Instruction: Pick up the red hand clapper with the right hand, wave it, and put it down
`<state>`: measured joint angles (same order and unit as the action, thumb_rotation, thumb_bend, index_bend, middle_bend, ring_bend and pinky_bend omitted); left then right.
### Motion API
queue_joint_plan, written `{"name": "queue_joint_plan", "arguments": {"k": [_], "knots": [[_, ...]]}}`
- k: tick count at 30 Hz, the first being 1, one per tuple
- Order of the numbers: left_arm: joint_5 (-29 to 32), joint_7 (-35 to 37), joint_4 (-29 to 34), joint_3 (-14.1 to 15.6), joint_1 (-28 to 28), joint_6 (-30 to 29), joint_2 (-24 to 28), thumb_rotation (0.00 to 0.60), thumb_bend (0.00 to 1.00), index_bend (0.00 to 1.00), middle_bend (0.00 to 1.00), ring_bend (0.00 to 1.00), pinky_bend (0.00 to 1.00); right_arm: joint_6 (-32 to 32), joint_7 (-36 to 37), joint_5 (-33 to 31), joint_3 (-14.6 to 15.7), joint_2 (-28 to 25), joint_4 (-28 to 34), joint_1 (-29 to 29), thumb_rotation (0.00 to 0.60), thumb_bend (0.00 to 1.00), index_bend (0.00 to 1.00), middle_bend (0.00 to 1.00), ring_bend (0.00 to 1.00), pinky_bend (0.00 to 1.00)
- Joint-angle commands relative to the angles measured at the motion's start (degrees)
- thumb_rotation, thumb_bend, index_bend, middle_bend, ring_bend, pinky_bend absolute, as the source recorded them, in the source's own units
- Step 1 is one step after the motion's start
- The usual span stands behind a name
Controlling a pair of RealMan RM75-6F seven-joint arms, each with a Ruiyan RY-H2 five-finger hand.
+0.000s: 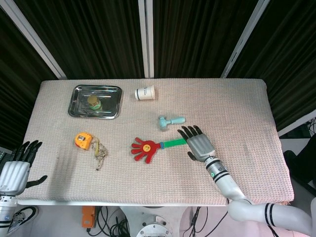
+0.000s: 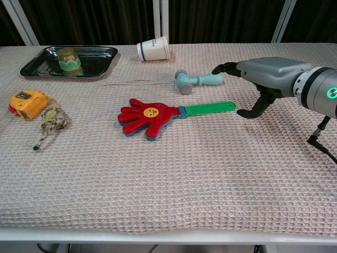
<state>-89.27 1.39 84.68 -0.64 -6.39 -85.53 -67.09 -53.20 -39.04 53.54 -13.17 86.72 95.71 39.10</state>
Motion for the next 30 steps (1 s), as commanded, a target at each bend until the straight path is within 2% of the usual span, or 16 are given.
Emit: {"name": "queue_joint_plan", "arguments": {"k": [1, 5, 15, 23, 30], "knots": [[0.07, -0.03, 0.06, -0.05, -0.05, 0.08, 0.01, 0.600, 0.09, 0.03, 0.04, 0.00, 0.00, -0.94, -3.51, -5.13, -0.61, 3.21, -1.37, 3.43, 0.600, 0.27, 0.12, 0.00, 0.00, 0.00], [0.22, 0.41, 0.22, 0.10, -0.18, 0.71, 0.47, 0.600, 0.09, 0.03, 0.04, 0.00, 0.00, -0.50, -4.18, -8.04, -0.87, 5.29, -1.99, 5.99, 0.600, 0.23, 0.15, 0.00, 0.00, 0.00], [0.55, 1.65, -0.57, 0.21, 0.19, 0.65, 0.87, 0.600, 0.09, 0.03, 0.04, 0.00, 0.00, -3.44, -3.93, -10.36, -1.10, 11.86, -7.88, 9.78, 0.600, 0.23, 0.26, 0.00, 0.00, 0.00], [0.11, 2.97, -1.42, 0.28, 0.17, 0.48, 1.03, 0.600, 0.10, 0.03, 0.04, 0.00, 0.00, -3.68, -2.41, -11.28, -1.37, 16.84, -13.17, 11.80, 0.600, 0.23, 0.28, 0.00, 0.00, 0.00], [0.14, 3.33, -1.77, 0.39, 0.23, 0.60, 1.64, 0.600, 0.10, 0.03, 0.04, 0.00, 0.00, -3.46, -2.18, -12.21, -2.05, 18.91, -14.83, 13.43, 0.600, 0.23, 0.31, 0.00, 0.00, 0.00]]}}
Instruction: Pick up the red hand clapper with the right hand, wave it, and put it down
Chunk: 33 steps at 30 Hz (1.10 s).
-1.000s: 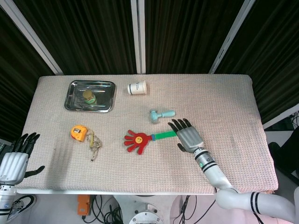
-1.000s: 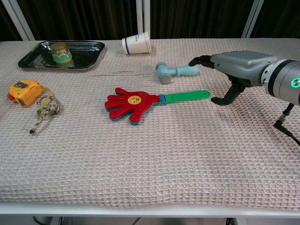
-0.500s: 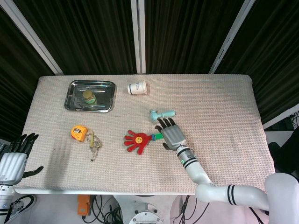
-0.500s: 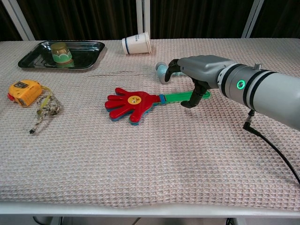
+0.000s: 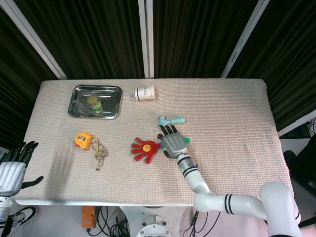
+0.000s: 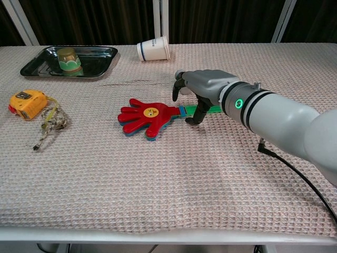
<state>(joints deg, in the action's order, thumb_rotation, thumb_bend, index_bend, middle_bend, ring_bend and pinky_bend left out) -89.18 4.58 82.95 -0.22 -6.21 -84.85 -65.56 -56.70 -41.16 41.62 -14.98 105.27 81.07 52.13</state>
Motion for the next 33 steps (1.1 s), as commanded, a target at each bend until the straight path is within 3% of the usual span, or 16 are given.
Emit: {"name": "queue_joint_plan", "arguments": {"k": [1, 33], "knots": [[0.08, 0.26, -0.07, -0.07, 0.08, -0.15, 0.19, 0.600, 0.10, 0.03, 0.04, 0.00, 0.00, -0.01, -0.08, -0.32, -0.33, 0.51, -0.25, 0.59, 0.600, 0.23, 0.31, 0.00, 0.00, 0.00], [0.51, 3.50, -1.80, -0.15, 1.60, -1.82, 0.92, 0.600, 0.11, 0.03, 0.04, 0.00, 0.00, -0.72, -2.72, -4.09, -0.51, 4.09, -4.22, 4.21, 0.600, 0.30, 0.39, 0.00, 0.00, 0.00]]}}
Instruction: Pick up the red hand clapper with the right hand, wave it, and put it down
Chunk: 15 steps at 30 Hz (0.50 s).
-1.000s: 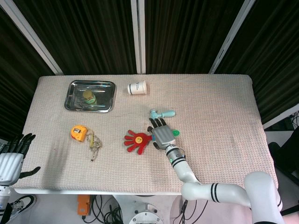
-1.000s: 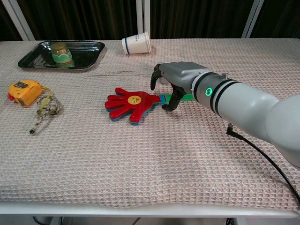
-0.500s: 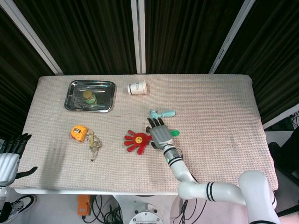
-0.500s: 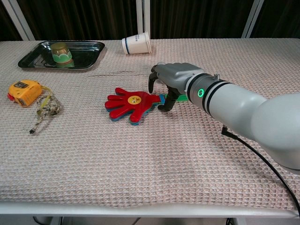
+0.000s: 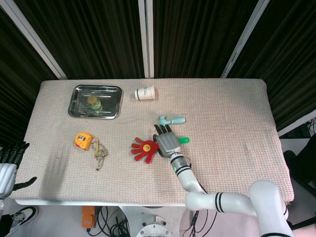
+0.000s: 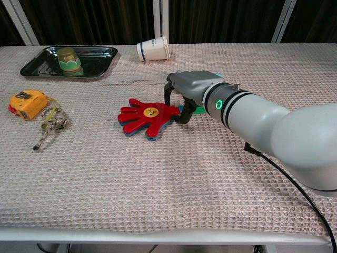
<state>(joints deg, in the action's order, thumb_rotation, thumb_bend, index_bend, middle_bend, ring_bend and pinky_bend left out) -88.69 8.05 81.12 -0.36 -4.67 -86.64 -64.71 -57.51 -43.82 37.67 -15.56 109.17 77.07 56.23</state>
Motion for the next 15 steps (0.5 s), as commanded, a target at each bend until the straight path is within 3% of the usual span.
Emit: {"name": "queue_joint_plan", "arguments": {"k": [1, 9, 15], "knots": [[0.05, 0.04, 0.04, 0.01, 0.10, -0.03, 0.12, 0.600, 0.11, 0.03, 0.04, 0.00, 0.00, 0.07, -0.02, -0.11, 0.07, 0.27, -0.31, 0.14, 0.600, 0.30, 0.40, 0.00, 0.00, 0.00], [0.25, 0.34, -0.16, 0.02, 0.36, -0.02, 0.02, 0.600, 0.11, 0.03, 0.04, 0.00, 0.00, 0.07, 0.32, 0.20, 0.27, 0.83, -1.00, 0.31, 0.600, 0.30, 0.41, 0.00, 0.00, 0.00], [0.32, 0.65, -0.39, 0.00, 0.53, -0.08, -0.03, 0.600, 0.11, 0.03, 0.04, 0.00, 0.00, -0.71, 1.52, 2.66, 0.70, 1.44, -1.94, 0.07, 0.600, 0.30, 0.50, 0.01, 0.00, 0.00]]}}
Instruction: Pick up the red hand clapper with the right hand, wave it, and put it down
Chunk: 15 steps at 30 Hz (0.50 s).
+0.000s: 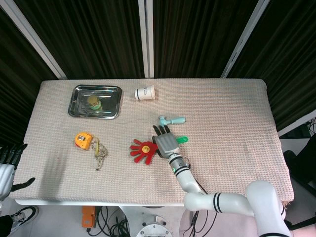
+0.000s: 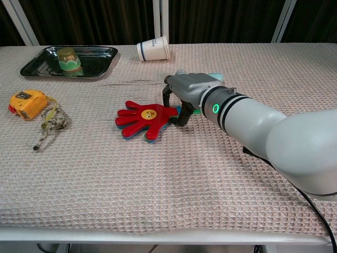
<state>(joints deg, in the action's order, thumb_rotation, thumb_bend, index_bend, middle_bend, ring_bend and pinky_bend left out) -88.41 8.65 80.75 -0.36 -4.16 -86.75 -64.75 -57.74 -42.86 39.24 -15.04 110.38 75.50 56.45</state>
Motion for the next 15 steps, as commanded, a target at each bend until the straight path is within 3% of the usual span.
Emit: {"name": "queue_joint_plan", "arguments": {"k": [1, 9, 15], "knots": [[0.06, 0.09, -0.04, 0.01, 0.04, 0.07, 0.01, 0.600, 0.11, 0.03, 0.04, 0.00, 0.00, -0.69, 0.77, 1.61, 0.26, 0.29, -0.48, -0.23, 0.600, 0.30, 0.52, 0.02, 0.00, 0.00], [0.15, 0.37, 0.04, 0.11, 0.12, 0.42, 0.01, 0.600, 0.11, 0.03, 0.04, 0.00, 0.00, -2.18, 2.86, 6.10, 1.17, -0.03, -0.14, -1.42, 0.600, 0.32, 0.64, 0.08, 0.00, 0.00], [0.12, 0.93, 0.06, 0.11, 0.29, 0.25, 0.01, 0.600, 0.11, 0.03, 0.04, 0.00, 0.00, -3.43, 10.27, 12.40, 1.39, -2.19, 3.01, -4.14, 0.600, 0.34, 0.78, 0.27, 0.03, 0.00]]}}
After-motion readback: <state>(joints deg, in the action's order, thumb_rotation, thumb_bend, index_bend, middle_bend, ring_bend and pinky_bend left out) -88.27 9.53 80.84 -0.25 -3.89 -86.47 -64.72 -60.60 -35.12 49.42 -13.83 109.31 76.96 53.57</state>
